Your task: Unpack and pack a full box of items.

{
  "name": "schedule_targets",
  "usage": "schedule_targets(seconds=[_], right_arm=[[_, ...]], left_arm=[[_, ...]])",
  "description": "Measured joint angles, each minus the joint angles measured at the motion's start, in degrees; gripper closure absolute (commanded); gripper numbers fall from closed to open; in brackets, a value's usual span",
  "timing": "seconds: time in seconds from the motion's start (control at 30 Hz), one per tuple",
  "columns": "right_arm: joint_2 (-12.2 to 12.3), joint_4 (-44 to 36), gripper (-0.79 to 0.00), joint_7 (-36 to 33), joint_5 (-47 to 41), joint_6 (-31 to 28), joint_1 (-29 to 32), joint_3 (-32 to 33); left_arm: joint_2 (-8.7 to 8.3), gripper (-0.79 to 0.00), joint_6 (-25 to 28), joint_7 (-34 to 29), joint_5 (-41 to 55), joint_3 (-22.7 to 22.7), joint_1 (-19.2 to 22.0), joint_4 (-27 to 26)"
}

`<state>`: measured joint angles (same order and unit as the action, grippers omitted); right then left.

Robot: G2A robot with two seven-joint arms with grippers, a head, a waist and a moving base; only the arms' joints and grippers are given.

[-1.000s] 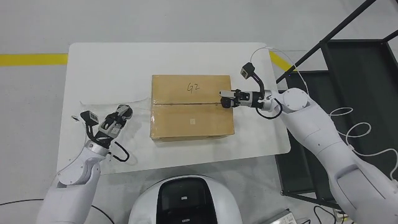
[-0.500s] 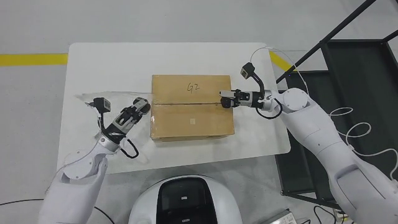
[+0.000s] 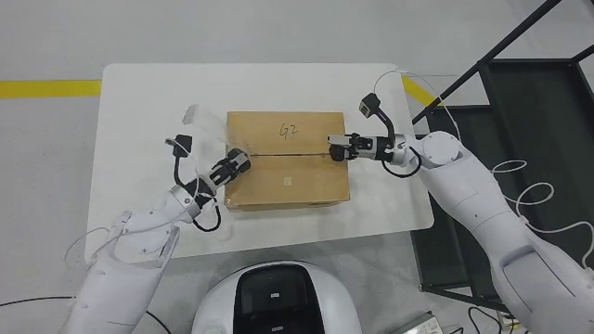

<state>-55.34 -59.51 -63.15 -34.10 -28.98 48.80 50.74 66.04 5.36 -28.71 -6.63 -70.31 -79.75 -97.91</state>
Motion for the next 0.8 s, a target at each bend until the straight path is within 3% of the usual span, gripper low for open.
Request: schedule_targets(seconds=[0.33, 0.37, 0.4, 0.43, 0.8], right_arm=[[0.0, 0.0, -0.785, 0.0, 0.0, 0.0, 0.0, 0.0], [0.0, 0.0, -0.785, 0.0, 0.0, 0.0, 0.0, 0.0], [0.0, 0.0, -0.785, 0.0, 0.0, 0.0, 0.0, 0.0], [0.0, 0.0, -0.785, 0.0, 0.0, 0.0, 0.0, 0.0], [0.0, 0.0, -0.785, 0.0, 0.0, 0.0, 0.0, 0.0]], left_arm=[[0.33, 0.0, -1.8, 1.9, -8.3, 3.3, 1.1, -0.8], [0.37, -0.114, -1.9, 1.8, -8.8, 3.7, 1.3, -0.7], [0.4, -0.314, -1.9, 1.7, -9.3, 3.9, 1.5, -0.6], [0.43, -0.785, -1.9, 1.7, -9.8, 4.2, 1.6, -0.5], [0.67, -0.785, 0.8, 5.3, -15.5, 5.9, 1.5, -1.0]])
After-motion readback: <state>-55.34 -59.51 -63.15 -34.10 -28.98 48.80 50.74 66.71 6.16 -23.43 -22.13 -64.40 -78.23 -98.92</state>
